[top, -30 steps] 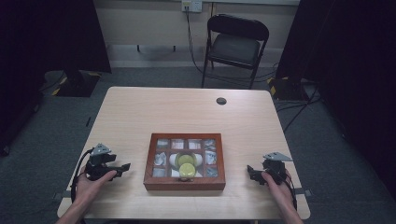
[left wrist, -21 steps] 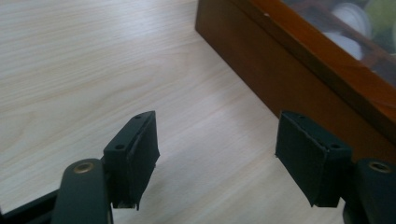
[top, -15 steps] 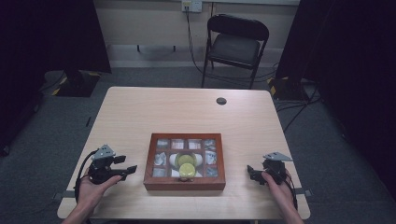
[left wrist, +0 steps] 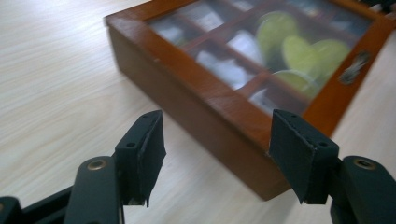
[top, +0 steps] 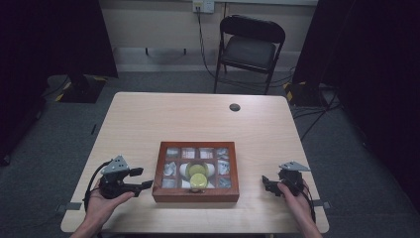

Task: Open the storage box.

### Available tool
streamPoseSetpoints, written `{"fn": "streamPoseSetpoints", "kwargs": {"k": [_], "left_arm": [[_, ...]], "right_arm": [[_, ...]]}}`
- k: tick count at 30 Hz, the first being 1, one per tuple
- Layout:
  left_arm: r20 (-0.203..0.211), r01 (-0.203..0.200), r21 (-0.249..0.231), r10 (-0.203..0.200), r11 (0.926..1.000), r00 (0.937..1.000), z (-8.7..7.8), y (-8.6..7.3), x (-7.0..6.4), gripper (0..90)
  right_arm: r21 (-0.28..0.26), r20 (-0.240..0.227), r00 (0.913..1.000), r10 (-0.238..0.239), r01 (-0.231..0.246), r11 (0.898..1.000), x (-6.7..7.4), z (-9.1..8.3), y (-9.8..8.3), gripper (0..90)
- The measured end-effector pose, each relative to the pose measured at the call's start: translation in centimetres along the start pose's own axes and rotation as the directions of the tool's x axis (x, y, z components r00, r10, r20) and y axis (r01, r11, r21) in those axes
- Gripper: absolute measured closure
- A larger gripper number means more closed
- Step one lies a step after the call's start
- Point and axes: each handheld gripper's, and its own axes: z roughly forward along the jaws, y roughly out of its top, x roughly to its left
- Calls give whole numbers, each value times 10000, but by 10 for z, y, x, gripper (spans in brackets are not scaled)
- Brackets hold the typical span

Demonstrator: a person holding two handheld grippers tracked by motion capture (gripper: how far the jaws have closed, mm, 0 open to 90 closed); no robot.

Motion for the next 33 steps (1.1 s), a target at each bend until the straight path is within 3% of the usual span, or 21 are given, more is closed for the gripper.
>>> {"fn": "streamPoseSetpoints", "kwargs": {"k": [4, 8, 12, 15, 18, 22, 24, 26, 29, 32, 33], "left_arm": [[205, -23, -61, 24, 10000, 9998, 0, 6, -10, 357], [363, -328, -46, 329, 9995, 9988, 2, 13, -20, 357], [654, -396, -103, 402, 9992, 9971, 4, 21, -24, 365], [648, -562, 10, 560, 9984, 9963, 5, 26, -26, 374], [1030, -811, 52, 802, 9967, 9914, 9, 38, -34, 387], [1233, -1056, 34, 1044, 9944, 9869, 20, 50, -44, 427], [1492, -1031, 25, 1016, 9947, 9836, 27, 56, -46, 427], [1777, -1017, 34, 995, 9948, 9791, 34, 61, -48, 428], [2081, -1450, 182, 1381, 9893, 9683, 42, 67, -54, 487], [2308, -1603, 393, 1472, 9863, 9618, 50, 71, -60, 508], [2196, -1630, 466, 1491, 9855, 9641, 52, 73, -62, 513]], "right_arm": [[0, -4, 10000, -1, 1, 10000, 0, 0, 0, 121], [0, -9, 10000, -8, 8, 10000, 0, 0, 0, 121], [1, -11, 10000, -12, 12, 10000, 0, 0, 0, 121], [10, -20, 10000, -17, 17, 10000, 0, 0, 0, 120], [12, -30, 10000, -38, 38, 10000, 0, 0, 0, 119], [12, -30, 10000, -44, 44, 10000, 0, 0, 0, 119], [11, -32, 10000, -44, 44, 10000, 0, 0, 0, 119], [13, -31, 10000, -42, 42, 10000, 0, 0, 0, 119], [13, -34, 10000, -44, 44, 10000, 0, 0, 0, 119], [4, -49, 10000, -61, 61, 10000, 0, 1, 0, 119], [14, -59, 10000, -63, 63, 10000, 0, 0, 1, 119]]}}
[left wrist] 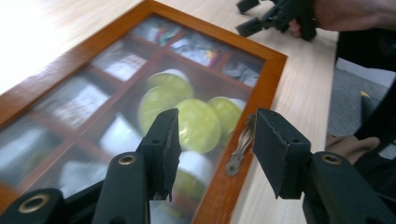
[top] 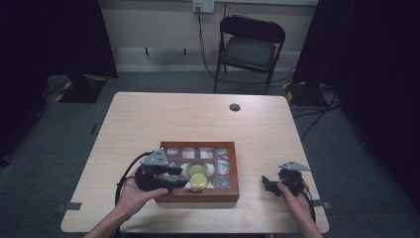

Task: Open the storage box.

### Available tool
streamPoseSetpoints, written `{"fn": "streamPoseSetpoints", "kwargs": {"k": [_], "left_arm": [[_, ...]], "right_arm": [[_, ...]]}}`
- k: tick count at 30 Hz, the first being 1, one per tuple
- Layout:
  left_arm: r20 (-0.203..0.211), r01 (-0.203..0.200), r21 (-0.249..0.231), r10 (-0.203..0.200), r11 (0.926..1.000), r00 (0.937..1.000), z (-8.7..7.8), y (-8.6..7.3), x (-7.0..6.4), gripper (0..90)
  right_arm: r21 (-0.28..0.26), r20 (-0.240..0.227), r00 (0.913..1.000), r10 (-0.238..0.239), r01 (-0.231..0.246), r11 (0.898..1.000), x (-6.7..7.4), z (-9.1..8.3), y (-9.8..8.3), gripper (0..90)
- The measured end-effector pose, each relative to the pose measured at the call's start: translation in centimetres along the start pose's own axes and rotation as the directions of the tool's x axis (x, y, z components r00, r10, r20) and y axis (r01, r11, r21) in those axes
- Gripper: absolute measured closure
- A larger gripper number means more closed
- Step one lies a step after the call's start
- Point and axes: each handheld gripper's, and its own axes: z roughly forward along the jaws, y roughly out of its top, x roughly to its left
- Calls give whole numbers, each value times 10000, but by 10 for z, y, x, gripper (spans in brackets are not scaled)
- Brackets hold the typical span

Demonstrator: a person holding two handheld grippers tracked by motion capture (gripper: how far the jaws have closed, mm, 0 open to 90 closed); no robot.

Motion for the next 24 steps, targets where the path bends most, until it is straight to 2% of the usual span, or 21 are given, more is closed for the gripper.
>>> {"fn": "streamPoseSetpoints", "kwargs": {"k": [1, 2, 3, 4, 5, 6, 8, 11, 12, 16, 17, 18, 24], "left_arm": [[1, 55, 0, -55, 10000, 10000, 2, 1, -1, 504], [465, 93, -182, -84, 9998, 9989, 6, 3, -2, 519], [620, 11, -135, -3, 9999, 9981, 10, 4, -3, 531], [620, 11, -135, -3, 9999, 9981, 10, 4, -3, 533], [702, -80, 32, 78, 10000, 9975, 15, 4, -5, 536], [1104, -174, 185, 152, 9997, 9938, 22, 3, -7, 538], [1331, -161, 345, 114, 9993, 9910, 27, 1, -8, 531], [1605, -73, 274, 28, 9996, 9870, 31, 0, -8, 556], [1607, -99, 258, 56, 9996, 9870, 32, -1, -8, 597], [1577, -165, 239, 125, 9996, 9874, 33, -2, -9, 668], [1636, -336, 380, 269, 9987, 9862, 34, -2, -9, 668], [1579, -471, 507, 386, 9976, 9867, 37, -3, -10, 704], [1428, -588, 510, 510, 9970, 9884, 40, -5, -10, 747]], "right_arm": [[-8, -5, 10000, 1, -1, 10000, 0, 0, 0, 120], [-2, -8, 10000, 2, -2, 10000, 0, 0, 0, 120], [-2, -7, 10000, 0, 0, 10000, 0, 0, 0, 120], [-2, -7, 10000, 0, 0, 10000, 0, 0, 0, 120], [-3, -8, 10000, 0, 0, 10000, 0, 0, 0, 120], [-2, -7, 10000, 1, -1, 10000, 0, 0, 0, 120], [-5, -7, 10000, -2, 2, 10000, 0, 0, 0, 120], [-9, -5, 10000, 0, 0, 10000, 0, 0, 0, 120], [-4, -7, 10000, 0, 0, 10000, 0, 0, 0, 120], [-4, -9, 10000, -2, 2, 10000, 0, 0, 0, 120], [-10, -8, 10000, 0, 0, 10000, 0, 0, 0, 120], [-3, -10, 10000, -3, 3, 10000, 0, 0, 0, 120], [-4, -9, 10000, -3, 3, 10000, 0, 0, 0, 121]]}}
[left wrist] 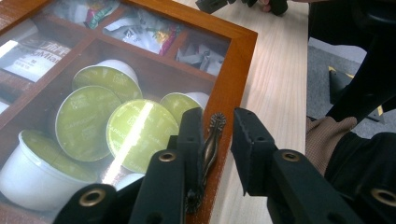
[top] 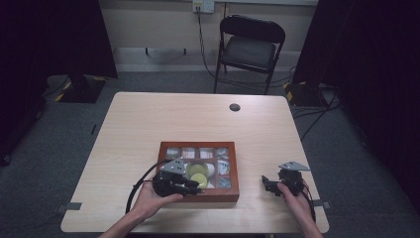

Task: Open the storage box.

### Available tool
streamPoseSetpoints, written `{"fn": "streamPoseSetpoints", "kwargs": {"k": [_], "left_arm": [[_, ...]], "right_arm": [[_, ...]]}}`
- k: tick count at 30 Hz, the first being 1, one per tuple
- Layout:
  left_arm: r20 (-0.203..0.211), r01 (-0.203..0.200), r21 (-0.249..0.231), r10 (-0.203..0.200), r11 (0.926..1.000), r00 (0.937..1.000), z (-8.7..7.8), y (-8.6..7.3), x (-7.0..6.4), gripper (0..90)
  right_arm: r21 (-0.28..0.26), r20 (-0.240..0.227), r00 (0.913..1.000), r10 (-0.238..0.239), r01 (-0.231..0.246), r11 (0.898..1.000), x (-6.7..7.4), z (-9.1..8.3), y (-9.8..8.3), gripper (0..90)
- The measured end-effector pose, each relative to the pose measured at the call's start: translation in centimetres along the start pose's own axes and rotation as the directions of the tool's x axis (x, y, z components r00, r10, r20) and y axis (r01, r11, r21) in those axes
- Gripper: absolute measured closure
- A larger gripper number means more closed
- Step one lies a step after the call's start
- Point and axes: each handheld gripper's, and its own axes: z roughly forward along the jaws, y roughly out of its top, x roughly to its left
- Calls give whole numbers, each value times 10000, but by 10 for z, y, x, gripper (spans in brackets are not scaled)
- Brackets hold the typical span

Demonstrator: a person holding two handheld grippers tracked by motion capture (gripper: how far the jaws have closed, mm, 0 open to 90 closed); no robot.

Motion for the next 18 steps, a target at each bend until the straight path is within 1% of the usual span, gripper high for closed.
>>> {"fn": "streamPoseSetpoints", "kwargs": {"k": [1, 2, 3, 5, 8, 9, 10, 11, 13, 16, 18], "left_arm": [[-100, -54, 63, 55, 10000, 9999, 0, -1, 0, 747], [-11, -39, 171, 39, 9998, 10000, 2, -2, 1, 747], [-132, -43, 207, 46, 9998, 9999, 3, -3, 1, 748], [-91, -209, 197, 211, 9996, 9997, 5, -4, 1, 772], [-119, -289, 205, 292, 9994, 9995, 5, -4, 1, 800], [-56, -388, 177, 389, 9991, 9992, 4, -5, 3, 801], [-56, -388, 177, 389, 9991, 9992, 4, -5, 3, 802], [-42, -356, 27, 356, 9994, 9994, 5, -6, 3, 802], [53, -281, 1, 281, 9996, 9996, 5, -7, 4, 801], [52, -306, 8, 306, 9995, 9995, 5, -7, 4, 803], [109, -228, 100, 227, 9997, 9997, 5, -6, 5, 807]], "right_arm": [[0, 0, 10000, 1, -1, 10000, 0, 0, 0, 120], [1, 0, 10000, 0, 0, 10000, 0, 0, 0, 120], [1, -1, 10000, 1, -1, 10000, 0, 0, 0, 120], [-1, -1, 10000, 1, -1, 10000, 0, 0, 0, 121], [0, 1, 10000, 1, -1, 10000, 0, 0, 0, 120], [-5, 1, 10000, 2, -2, 10000, 0, 0, 0, 120], [-5, 1, 10000, 2, -2, 10000, 0, 0, 0, 120], [-1, 0, 10000, 0, 0, 10000, 0, 0, 0, 121], [-5, 2, 10000, 1, -1, 10000, 0, 0, 0, 120], [-6, 1, 10000, 4, -4, 10000, 0, 0, 0, 120], [1, 0, 10000, 0, 0, 10000, 0, 0, 0, 120]]}}
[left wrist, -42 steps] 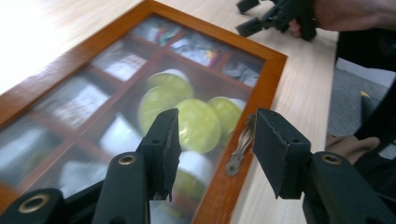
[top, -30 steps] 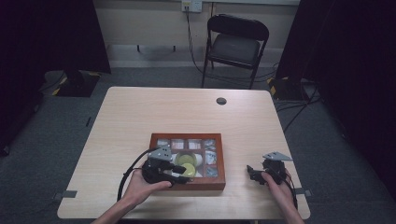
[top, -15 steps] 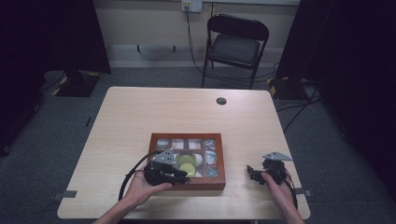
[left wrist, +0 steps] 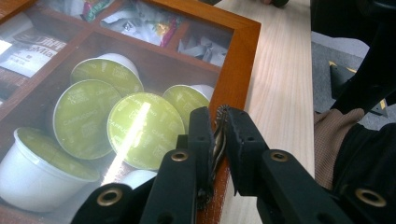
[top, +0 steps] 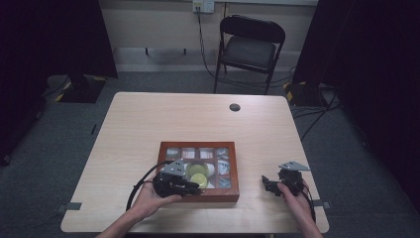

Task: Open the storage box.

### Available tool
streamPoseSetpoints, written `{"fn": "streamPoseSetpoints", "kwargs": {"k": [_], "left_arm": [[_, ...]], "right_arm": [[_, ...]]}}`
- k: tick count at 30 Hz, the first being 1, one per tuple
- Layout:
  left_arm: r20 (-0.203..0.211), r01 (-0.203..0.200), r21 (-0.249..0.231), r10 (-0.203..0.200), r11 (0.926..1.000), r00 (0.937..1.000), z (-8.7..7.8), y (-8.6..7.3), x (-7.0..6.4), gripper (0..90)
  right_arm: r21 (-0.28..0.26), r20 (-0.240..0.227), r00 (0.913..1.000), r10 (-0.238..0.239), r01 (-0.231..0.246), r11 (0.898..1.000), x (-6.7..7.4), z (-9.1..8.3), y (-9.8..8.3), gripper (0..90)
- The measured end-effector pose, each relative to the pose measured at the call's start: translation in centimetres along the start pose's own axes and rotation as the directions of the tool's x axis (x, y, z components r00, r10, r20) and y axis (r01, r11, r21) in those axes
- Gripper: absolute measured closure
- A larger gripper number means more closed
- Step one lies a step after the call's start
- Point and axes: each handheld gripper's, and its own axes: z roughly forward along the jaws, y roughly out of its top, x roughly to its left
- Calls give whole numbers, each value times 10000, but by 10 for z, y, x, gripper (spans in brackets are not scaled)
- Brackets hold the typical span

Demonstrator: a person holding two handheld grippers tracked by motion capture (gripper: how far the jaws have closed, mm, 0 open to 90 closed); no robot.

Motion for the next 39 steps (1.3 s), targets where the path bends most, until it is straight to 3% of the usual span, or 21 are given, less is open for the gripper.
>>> {"fn": "streamPoseSetpoints", "kwargs": {"k": [9, 16, 20, 27, 39], "left_arm": [[198, 191, 285, -197, 9994, 9996, 0, 4, 2, 812], [177, 355, 143, -358, 9993, 9992, -1, 6, 3, 812], [109, 244, 222, -247, 9995, 9996, -2, 8, 2, 812], [265, 525, 62, -526, 9986, 9983, -8, 11, 3, 811], [565, 910, 197, -920, 9957, 9942, -13, 20, 8, 812]], "right_arm": [[-1, 0, 10000, 1, -1, 10000, 0, 0, 0, 120], [0, -2, 10000, 1, -1, 10000, 0, 0, 0, 120], [-1, -3, 10000, -1, 1, 10000, 0, 0, 0, 120], [-1, -1, 10000, 1, -1, 10000, 0, 0, 0, 120], [-1, -6, 10000, 1, -1, 10000, 0, 0, 0, 120]]}}
